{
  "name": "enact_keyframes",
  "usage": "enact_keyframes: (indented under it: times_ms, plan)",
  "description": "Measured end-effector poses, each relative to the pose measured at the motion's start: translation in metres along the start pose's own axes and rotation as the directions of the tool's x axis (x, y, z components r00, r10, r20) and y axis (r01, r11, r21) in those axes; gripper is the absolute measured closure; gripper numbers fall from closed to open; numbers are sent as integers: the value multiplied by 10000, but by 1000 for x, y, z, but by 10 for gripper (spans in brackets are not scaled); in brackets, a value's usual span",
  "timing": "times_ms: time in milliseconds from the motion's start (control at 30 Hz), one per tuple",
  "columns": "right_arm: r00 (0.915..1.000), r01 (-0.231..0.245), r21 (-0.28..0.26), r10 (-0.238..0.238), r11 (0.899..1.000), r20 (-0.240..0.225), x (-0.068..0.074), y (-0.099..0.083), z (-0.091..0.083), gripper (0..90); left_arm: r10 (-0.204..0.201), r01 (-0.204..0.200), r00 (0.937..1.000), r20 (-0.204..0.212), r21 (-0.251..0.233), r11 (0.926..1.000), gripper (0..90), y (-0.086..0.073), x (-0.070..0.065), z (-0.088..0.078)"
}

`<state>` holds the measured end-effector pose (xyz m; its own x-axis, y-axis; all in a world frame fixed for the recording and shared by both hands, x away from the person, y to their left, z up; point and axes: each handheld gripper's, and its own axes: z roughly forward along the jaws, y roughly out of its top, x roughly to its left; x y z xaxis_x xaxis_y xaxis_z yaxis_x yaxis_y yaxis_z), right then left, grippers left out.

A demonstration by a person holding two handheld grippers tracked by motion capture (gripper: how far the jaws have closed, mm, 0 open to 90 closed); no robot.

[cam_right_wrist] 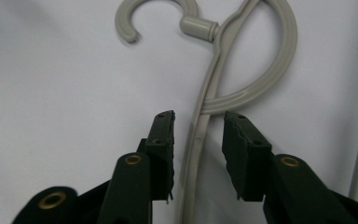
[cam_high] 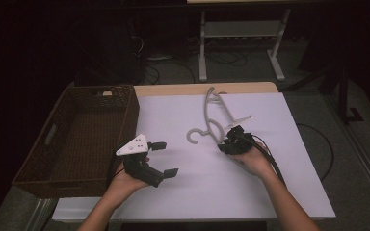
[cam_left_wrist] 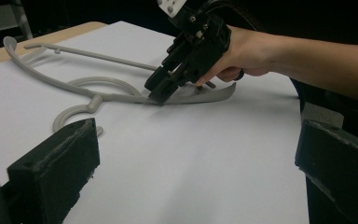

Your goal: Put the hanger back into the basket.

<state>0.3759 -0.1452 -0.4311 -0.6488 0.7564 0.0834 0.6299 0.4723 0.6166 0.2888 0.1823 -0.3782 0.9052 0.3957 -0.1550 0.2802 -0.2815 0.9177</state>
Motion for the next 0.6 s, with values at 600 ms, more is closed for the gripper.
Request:
enact_keyframes:
  times_ms: [600]
  plan:
    - [9998, 198, 345, -200, 9992, 56, -5, -3, 1, 795, 59, -59, 10000, 51, 66, 10000, 0, 0, 0, 1]
